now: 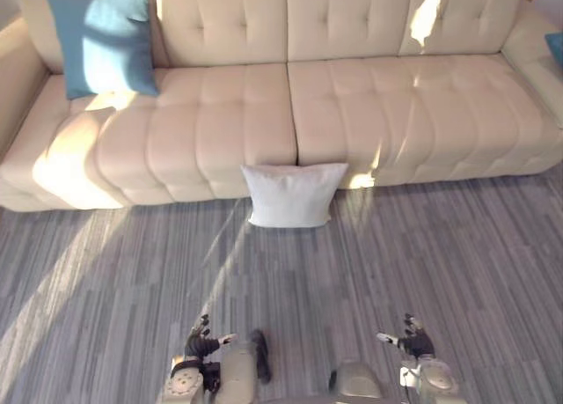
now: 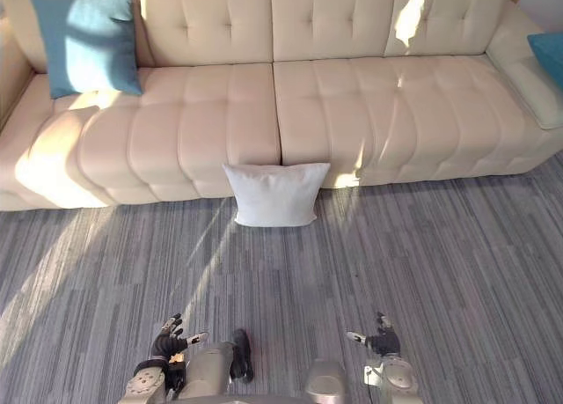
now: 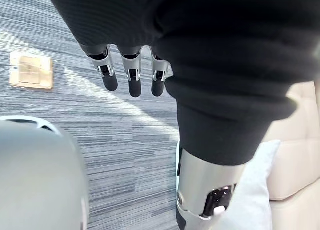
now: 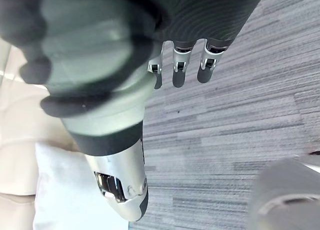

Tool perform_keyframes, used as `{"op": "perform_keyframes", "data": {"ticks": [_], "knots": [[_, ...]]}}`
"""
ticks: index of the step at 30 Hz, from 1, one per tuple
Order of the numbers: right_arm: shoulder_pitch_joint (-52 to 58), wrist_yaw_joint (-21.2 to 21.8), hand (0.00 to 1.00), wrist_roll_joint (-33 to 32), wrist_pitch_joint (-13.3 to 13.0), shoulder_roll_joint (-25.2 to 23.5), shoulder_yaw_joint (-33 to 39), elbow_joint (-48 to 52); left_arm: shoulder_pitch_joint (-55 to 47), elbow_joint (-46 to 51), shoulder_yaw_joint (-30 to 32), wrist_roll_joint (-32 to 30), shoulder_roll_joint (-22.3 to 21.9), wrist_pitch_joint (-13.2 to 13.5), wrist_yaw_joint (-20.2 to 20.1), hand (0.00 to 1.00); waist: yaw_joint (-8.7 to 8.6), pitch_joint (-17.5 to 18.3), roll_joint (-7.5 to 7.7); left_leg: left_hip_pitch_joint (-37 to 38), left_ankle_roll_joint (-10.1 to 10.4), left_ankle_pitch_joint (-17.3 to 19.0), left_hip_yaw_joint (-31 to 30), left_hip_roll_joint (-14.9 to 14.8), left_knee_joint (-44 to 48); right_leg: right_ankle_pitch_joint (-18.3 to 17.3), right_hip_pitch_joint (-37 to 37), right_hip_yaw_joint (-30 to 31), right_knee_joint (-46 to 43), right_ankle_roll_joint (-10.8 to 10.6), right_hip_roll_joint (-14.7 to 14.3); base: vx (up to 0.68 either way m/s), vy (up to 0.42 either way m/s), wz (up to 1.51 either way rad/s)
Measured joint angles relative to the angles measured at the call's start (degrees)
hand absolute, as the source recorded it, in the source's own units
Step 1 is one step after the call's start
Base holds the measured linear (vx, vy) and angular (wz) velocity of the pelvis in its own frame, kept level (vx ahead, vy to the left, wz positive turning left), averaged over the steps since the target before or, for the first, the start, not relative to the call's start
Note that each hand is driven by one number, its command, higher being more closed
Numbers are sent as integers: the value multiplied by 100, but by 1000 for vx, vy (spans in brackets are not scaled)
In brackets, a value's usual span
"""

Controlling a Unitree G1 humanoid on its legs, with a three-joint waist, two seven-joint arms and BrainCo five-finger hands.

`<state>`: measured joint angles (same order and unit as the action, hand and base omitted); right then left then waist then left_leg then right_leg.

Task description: Pick up cushions and gather them together orderly.

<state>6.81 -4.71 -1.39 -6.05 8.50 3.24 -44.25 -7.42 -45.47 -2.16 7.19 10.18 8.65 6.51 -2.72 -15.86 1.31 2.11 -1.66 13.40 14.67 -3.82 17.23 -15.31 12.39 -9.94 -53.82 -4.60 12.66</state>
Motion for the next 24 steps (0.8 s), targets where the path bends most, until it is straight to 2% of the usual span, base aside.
{"op": "perform_keyframes", "data": {"ticks": [1,2,3,4,5,6,7,8,9,10,11,12,13,14,16,18,19,20,21,22,24], "knots": [[-27,0,0,0,-7,2,-30,3,31,-1,0,0,-2,0,0,0,-21,-17,-35,158,2,-1,-7,-30,-140,-68,114,-105,258,99,-92,486,-2,4],[-85,2,0,1,-13,16,-46,5,126,-5,5,0,22,-1,1,0,-38,-30,-63,390,6,-4,-17,-119,-340,-129,325,-287,1013,143,-321,471,-37,15],[-111,3,0,1,-14,32,-49,7,205,-6,4,-4,26,6,-3,0,-45,-67,-152,509,15,-8,-27,-179,-420,6,498,-322,2093,168,-525,457,-54,25],[-109,3,0,1,-12,44,-48,5,224,-6,3,-4,23,10,-6,0,-73,-45,-100,595,51,-1,-24,-163,-469,254,510,-290,2752,169,-607,470,-78,41],[-20,-1,0,2,-11,53,-46,6,188,-14,9,-6,78,16,-7,0,-105,14,8,774,417,55,-34,-81,-503,1112,473,-147,3878,241,-690,628,-162,51],[119,0,0,26,-5,73,-47,0,107,-47,6,-10,74,13,-20,0,-142,100,197,995,707,286,-86,40,-471,2407,472,151,4060,562,-646,629,-142,40],[65,0,0,52,12,198,-31,-72,190,-210,25,-11,-90,-2,-8,0,-139,40,-45,1098,750,380,-144,-82,-433,2162,514,78,3706,566,-755,588,-143,23],[-19,-2,0,126,26,221,-5,-138,165,-262,11,-19,-168,-12,-32,0,-159,90,-196,1077,935,271,-171,-230,-278,1850,565,41,3384,635,-787,427,-107,11],[-13,10,0,145,13,235,33,-129,189,-259,10,-30,-215,-10,-25,0,-195,93,-248,970,1072,185,-261,-257,125,1456,565,-11,3112,615,-747,422,-150,16],[-12,13,0,144,18,242,36,-132,199,-259,11,-56,-231,-8,-28,0,-204,96,-277,816,1163,136,-290,-345,488,1309,520,-56,3050,627,-744,408,-191,37],[-1,31,0,142,33,245,24,-148,234,-318,20,-69,-241,-9,-26,0,-260,58,-296,455,1372,-186,-366,-534,1494,1111,234,-133,3106,643,-751,374,-195,37],[37,41,0,129,38,245,28,-142,220,-354,47,-66,-276,-12,-20,0,-262,-4,-293,116,1368,-381,-284,-848,2523,1078,-271,-233,3419,670,-811,413,-198,30],[67,21,0,89,29,245,53,-142,195,-359,47,-63,-318,-10,-17,0,-198,-11,-277,-109,1158,-171,-40,-1068,3013,1082,-711,-291,3756,688,-870,312,-141,7],[69,9,0,77,27,245,59,-140,189,-359,47,-63,-331,-10,-17,0,-162,-16,-248,-168,1103,-137,12,-1094,3035,1082,-786,-292,3819,688,-874,208,-78,-3],[14,-28,0,-46,1,211,162,-110,227,-333,50,-56,-375,3,-17,0,-103,6,-243,-571,904,-21,265,-1077,2403,1100,-1111,-291,4219,656,-877,206,-35,-5],[-73,-43,0,-79,-13,217,310,-108,182,-336,107,-52,-375,6,-6,0,-62,31,-297,-740,885,-61,112,-842,883,1105,-1171,-187,4346,581,-876,328,60,-28],[-55,-55,0,-78,-10,244,379,-120,135,-341,161,-38,-381,3,-2,0,-16,43,-379,-709,874,-428,-88,-687,-120,1063,-1208,-90,4328,488,-929,272,92,-34],[-43,-58,0,-78,-10,248,381,-120,123,-341,176,-33,-385,3,-1,0,-9,47,-405,-701,872,-554,-112,-685,-253,1055,-1209,-73,4323,476,-950,294,149,-47],[-39,-62,0,-74,-9,239,395,-170,108,-369,217,-9,-361,3,2,0,40,26,-513,-605,864,-1064,-206,-693,-502,977,-1236,37,4279,365,-1036,181,111,-39],[-5,-64,0,-67,-1,166,373,-163,108,-367,292,-2,-293,5,13,0,46,54,-404,-575,810,-1075,-183,-589,-560,946,-1222,78,4279,291,-943,218,135,-29],[-9,-102,0,-64,-6,159,386,-164,218,-352,290,-1,-204,9,15,0,15,0,-281,-585,765,-1046,-130,-413,-713,806,-1050,80,4128,148,-743,146,140,2]]}}
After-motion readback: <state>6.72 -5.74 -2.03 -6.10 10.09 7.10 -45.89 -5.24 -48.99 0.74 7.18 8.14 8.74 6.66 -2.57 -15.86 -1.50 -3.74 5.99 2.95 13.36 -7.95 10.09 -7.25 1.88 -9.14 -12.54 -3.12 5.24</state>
